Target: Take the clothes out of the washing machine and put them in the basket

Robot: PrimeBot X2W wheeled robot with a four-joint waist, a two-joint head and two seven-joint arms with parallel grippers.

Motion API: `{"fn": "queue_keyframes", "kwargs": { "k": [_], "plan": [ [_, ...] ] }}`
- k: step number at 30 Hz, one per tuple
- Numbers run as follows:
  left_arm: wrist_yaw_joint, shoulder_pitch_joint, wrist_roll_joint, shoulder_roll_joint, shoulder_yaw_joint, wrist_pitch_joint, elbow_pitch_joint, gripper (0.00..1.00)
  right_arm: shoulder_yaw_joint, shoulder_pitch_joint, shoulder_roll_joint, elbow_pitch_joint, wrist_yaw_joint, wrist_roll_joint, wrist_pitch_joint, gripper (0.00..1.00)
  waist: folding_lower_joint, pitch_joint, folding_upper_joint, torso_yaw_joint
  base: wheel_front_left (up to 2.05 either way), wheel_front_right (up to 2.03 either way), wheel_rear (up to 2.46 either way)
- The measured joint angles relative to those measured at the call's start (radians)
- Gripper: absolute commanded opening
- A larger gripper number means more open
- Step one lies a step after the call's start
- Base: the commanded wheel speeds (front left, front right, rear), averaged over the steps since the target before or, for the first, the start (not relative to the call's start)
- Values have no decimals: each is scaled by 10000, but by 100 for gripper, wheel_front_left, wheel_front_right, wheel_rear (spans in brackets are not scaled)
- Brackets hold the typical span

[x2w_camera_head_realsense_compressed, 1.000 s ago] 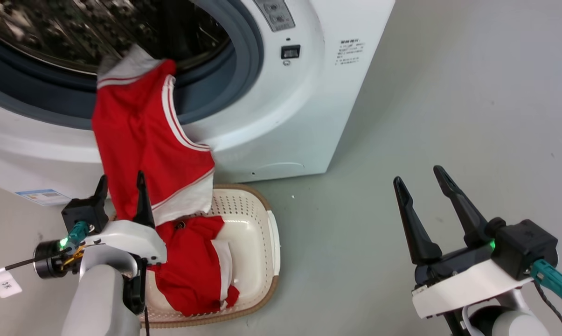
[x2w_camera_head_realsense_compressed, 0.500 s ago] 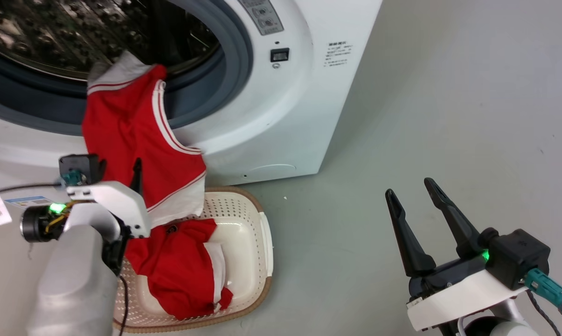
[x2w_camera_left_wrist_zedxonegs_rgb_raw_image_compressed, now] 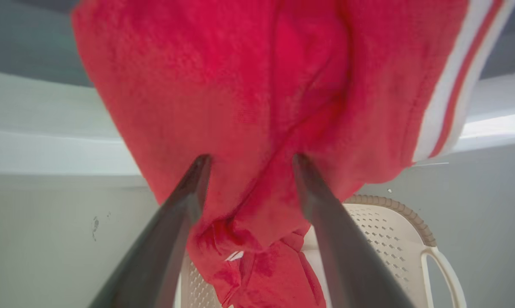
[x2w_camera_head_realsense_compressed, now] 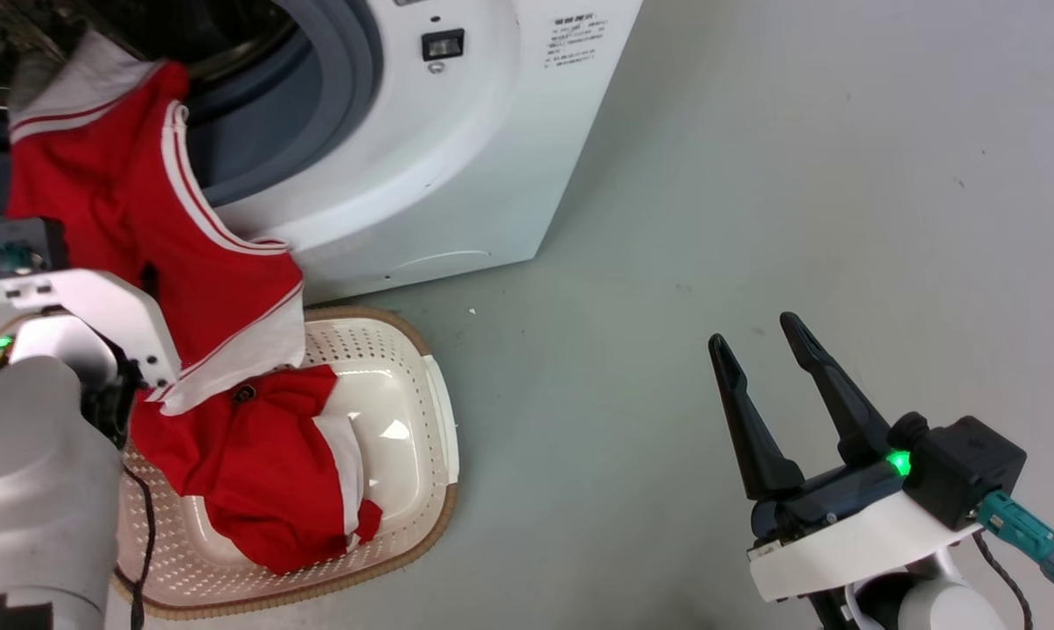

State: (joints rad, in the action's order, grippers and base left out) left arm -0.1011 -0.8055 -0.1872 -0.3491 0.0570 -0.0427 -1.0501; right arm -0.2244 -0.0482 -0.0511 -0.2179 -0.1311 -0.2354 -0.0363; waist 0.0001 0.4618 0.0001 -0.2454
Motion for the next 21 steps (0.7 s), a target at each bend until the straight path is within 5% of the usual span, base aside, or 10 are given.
{"fn": "queue_keyframes", "kwargs": {
  "k": [9, 11, 12, 21],
  "plan": [
    [169, -764, -21, -299, -65, 226, -514, 100, -136, -246, 0, 234, 0, -104, -209, 100, 0, 368, 0, -241, 0, 0, 0],
    [221, -809, -21, -301, -98, 332, -619, 45, -153, -300, 0, 265, 0, -123, -251, 100, 0, 389, 0, -259, 0, 0, 0],
    [222, -830, -21, -305, -115, 395, -665, 0, -163, -307, 0, 276, 0, -153, -253, 100, 0, 400, 0, -264, 0, 0, 0],
    [311, -772, -109, -221, -199, 1315, -1045, 0, -92, -333, 0, 418, 0, -163, -249, 100, 0, 113, 0, -187, 0, 0, 0]
  ]
}}
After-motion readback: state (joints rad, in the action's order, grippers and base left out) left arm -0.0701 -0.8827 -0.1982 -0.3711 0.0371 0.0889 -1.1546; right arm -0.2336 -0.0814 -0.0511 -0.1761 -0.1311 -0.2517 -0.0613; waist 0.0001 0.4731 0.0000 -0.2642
